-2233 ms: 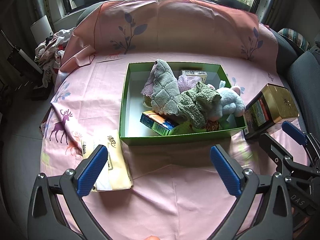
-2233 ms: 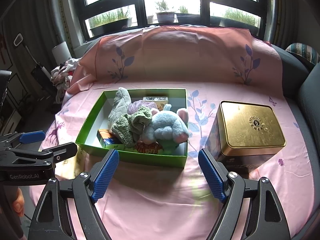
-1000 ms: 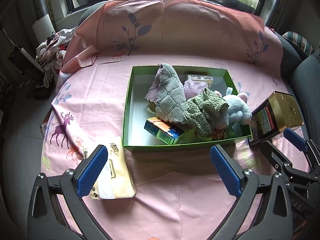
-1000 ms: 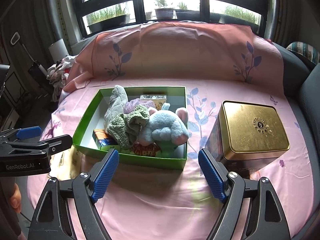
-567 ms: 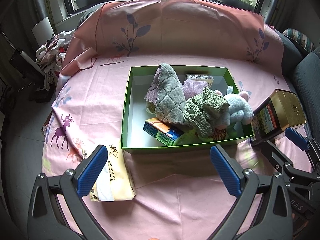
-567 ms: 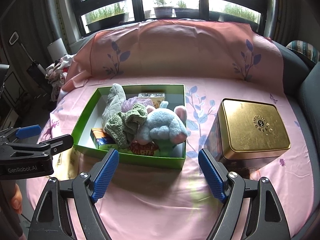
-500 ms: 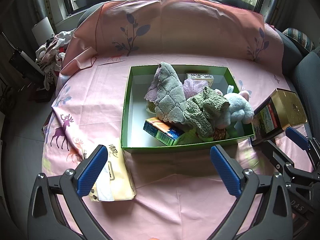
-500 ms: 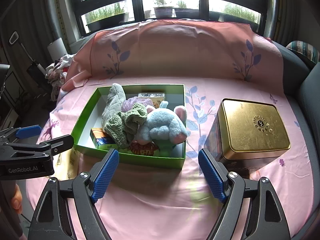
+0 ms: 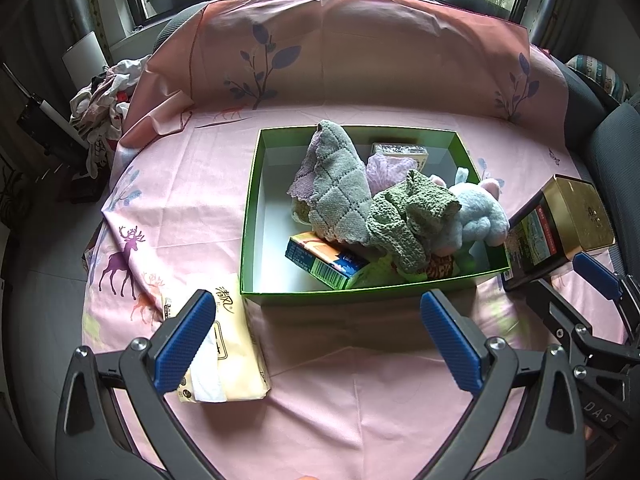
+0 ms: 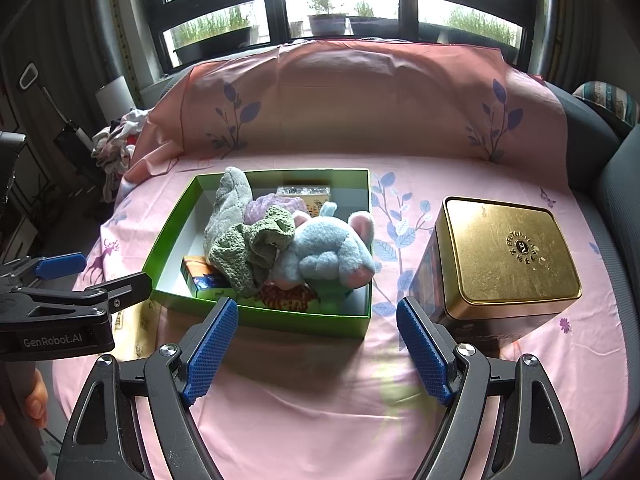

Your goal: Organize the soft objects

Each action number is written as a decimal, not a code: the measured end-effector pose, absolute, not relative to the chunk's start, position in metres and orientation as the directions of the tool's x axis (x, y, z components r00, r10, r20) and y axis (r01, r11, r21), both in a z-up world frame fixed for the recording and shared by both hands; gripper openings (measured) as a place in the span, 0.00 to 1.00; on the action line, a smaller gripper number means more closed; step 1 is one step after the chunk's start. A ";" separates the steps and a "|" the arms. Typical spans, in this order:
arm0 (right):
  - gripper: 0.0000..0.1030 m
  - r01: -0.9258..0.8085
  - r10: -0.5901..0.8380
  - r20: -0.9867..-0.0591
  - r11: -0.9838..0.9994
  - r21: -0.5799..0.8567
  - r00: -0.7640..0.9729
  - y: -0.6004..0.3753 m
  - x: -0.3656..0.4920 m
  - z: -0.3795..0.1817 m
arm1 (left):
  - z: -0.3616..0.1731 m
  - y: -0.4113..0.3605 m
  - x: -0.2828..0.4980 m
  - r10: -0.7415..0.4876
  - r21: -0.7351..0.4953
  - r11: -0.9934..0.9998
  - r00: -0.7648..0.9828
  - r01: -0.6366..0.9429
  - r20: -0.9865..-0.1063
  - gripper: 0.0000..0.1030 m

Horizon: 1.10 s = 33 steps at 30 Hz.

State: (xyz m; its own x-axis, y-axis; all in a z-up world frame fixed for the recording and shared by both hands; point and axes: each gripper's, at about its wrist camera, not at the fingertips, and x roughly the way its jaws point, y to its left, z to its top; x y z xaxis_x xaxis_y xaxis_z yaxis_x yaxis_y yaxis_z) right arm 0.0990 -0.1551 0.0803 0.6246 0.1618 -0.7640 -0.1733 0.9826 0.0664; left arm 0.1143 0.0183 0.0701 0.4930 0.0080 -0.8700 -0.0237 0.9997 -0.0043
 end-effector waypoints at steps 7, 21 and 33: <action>0.80 -0.175 0.163 -0.763 0.982 0.066 0.625 -0.154 0.099 0.081 | 0.070 0.018 0.115 0.006 -0.006 1.000 0.494 -0.023 -0.870 0.99; 0.80 -0.174 0.162 -0.764 0.983 0.066 0.625 -0.154 0.099 0.080 | 0.068 0.018 0.116 0.003 -0.008 1.000 0.488 -0.022 -0.873 0.99; 0.80 -0.176 0.163 -0.764 0.982 0.067 0.624 -0.154 0.100 0.079 | 0.067 0.018 0.117 -0.001 -0.013 1.000 0.486 -0.022 -0.874 0.99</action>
State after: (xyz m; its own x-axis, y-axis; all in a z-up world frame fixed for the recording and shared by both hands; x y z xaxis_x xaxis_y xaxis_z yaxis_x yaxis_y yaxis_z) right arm 0.0997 -0.1535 0.0790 0.6238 0.1634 -0.7643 -0.1756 0.9822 0.0666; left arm 0.1169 0.0179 0.0675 0.4861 -0.0007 -0.8739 -0.0222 0.9997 -0.0131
